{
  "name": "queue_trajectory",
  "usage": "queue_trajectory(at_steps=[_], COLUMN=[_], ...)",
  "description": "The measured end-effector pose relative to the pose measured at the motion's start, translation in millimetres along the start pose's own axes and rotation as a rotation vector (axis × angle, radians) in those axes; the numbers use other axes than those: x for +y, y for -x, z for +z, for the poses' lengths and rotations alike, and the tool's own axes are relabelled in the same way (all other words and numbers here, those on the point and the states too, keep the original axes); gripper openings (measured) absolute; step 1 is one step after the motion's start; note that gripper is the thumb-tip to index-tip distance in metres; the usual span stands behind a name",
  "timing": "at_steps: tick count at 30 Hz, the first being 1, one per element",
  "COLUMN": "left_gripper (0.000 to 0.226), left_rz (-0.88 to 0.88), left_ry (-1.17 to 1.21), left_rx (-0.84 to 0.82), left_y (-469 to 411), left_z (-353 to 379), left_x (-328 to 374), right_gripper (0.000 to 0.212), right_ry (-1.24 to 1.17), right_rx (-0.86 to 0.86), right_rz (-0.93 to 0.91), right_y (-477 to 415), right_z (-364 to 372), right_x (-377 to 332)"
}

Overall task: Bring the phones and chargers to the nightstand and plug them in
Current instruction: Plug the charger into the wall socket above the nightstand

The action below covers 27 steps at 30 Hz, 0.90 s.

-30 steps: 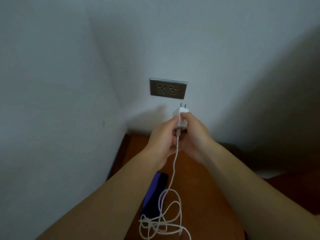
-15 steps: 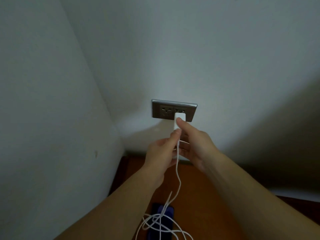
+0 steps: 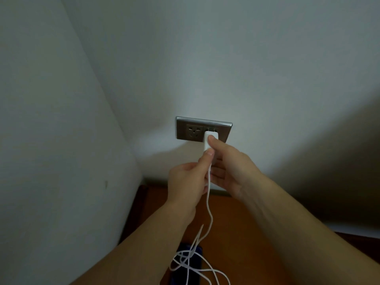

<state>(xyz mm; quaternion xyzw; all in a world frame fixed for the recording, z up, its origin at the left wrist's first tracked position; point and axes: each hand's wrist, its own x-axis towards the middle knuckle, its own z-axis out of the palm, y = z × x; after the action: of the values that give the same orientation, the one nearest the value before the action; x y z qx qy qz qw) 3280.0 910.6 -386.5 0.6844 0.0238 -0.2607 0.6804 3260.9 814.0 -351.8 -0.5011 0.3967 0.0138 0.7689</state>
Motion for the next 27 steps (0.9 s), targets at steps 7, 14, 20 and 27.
queue_trajectory(at_steps=[7,14,20,27], left_gripper=[0.027,0.041,0.030,0.035], left_rz=[0.036,0.050,0.066,0.063], left_ry=[0.007,0.022,0.018,0.008], left_rx=[0.062,0.041,0.063,0.021], left_y=[1.7,3.7,2.9,-1.0], left_z=[3.7,4.9,7.0,3.4], left_x=[-1.5,-4.1,-2.0,-2.7], right_gripper=[0.036,0.036,0.030,0.028], right_ry=[0.005,0.012,0.047,0.032], right_rx=[-0.021,-0.082,-0.110,-0.105], right_rz=[0.007,0.008,0.050,0.035], right_y=[-1.6,-2.7,-5.0,-6.0], right_z=[-1.3,-5.4,-8.0,-8.3], right_x=[-6.8,-6.0,-12.8,-10.0])
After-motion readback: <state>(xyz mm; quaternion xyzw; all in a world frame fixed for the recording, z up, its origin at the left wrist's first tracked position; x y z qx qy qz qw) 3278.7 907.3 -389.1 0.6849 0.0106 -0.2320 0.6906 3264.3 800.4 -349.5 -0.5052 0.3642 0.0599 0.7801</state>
